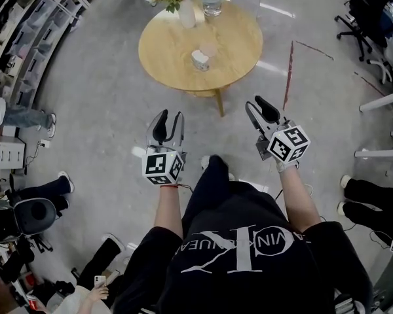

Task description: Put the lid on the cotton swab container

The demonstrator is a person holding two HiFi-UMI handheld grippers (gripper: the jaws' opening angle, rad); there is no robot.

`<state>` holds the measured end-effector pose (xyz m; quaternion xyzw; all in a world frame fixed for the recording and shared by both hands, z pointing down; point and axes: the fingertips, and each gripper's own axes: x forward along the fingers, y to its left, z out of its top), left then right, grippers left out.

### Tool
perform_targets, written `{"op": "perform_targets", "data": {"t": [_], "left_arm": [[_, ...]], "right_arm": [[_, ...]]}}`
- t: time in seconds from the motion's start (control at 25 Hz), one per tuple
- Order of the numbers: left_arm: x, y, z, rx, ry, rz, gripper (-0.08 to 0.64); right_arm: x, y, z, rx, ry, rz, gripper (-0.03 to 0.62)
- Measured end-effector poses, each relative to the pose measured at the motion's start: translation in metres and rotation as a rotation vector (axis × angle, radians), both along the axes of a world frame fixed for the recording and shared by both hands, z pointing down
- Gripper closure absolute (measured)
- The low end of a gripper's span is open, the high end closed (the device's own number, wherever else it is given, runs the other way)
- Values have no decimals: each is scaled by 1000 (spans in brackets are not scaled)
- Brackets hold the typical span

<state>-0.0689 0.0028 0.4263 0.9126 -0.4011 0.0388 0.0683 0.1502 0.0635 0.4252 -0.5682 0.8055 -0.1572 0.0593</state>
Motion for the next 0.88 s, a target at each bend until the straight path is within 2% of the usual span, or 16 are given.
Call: {"op": "perform_targets", "data": {"t": [0.28, 0.88], "left_arm": [[20, -48, 20, -44, -8, 15, 396], [63, -152, 54, -128, -36, 122, 364]], "right_arm": [[5, -55, 9, -35, -2, -33, 462], [13, -169, 23, -114, -14, -65, 453]]}}
